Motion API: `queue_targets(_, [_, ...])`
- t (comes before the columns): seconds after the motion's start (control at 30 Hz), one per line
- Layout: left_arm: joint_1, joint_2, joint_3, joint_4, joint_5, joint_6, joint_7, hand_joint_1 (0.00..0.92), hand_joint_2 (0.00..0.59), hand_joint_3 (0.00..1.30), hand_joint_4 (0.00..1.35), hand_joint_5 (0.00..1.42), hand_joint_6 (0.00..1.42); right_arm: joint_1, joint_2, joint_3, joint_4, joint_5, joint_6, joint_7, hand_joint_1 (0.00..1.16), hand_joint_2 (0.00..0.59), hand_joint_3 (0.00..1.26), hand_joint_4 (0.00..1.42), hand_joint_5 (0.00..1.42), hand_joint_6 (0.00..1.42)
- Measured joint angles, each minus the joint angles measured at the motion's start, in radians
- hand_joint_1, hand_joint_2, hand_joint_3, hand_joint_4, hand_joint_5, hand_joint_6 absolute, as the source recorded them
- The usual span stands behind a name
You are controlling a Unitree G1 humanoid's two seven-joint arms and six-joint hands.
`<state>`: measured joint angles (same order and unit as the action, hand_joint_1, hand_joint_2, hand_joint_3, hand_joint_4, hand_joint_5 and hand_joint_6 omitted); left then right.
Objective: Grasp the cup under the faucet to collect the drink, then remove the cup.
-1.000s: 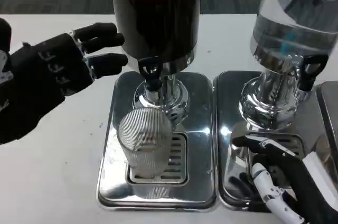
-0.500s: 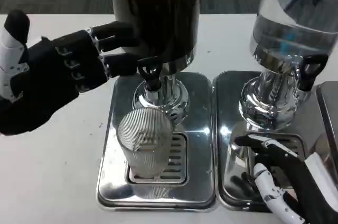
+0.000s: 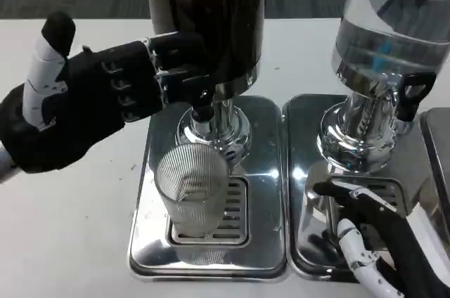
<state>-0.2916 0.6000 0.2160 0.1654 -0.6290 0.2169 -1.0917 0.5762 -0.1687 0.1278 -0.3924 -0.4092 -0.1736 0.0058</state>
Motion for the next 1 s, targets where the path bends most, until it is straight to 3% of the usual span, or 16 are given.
queue_targets(0.43, [-0.023, -0.028, -0.006, -0.013, 0.051, -0.054, 0.001, 0.0, 0.027, 0.24, 0.12, 0.15, 0.06, -0.011, 0.001, -0.003, 0.008, 0.003, 0.0, -0.008, 0.28, 0.586, 0.34, 0.23, 0.21, 0.23])
queue_targets(0.73, [-0.023, -0.041, -0.066, -0.036, 0.089, -0.086, -0.01, 0.0, 0.027, 0.24, 0.12, 0.15, 0.06, -0.011, 0.002, -0.006, 0.023, 0.007, 0.0, -0.016, 0.28, 0.586, 0.34, 0.23, 0.21, 0.23])
queue_targets(1.0, [0.001, -0.042, -0.073, -0.071, 0.117, -0.142, -0.004, 0.0, 0.03, 0.24, 0.12, 0.15, 0.06, -0.011, 0.003, -0.009, 0.027, 0.012, 0.0, -0.016, 0.28, 0.586, 0.34, 0.23, 0.21, 0.23])
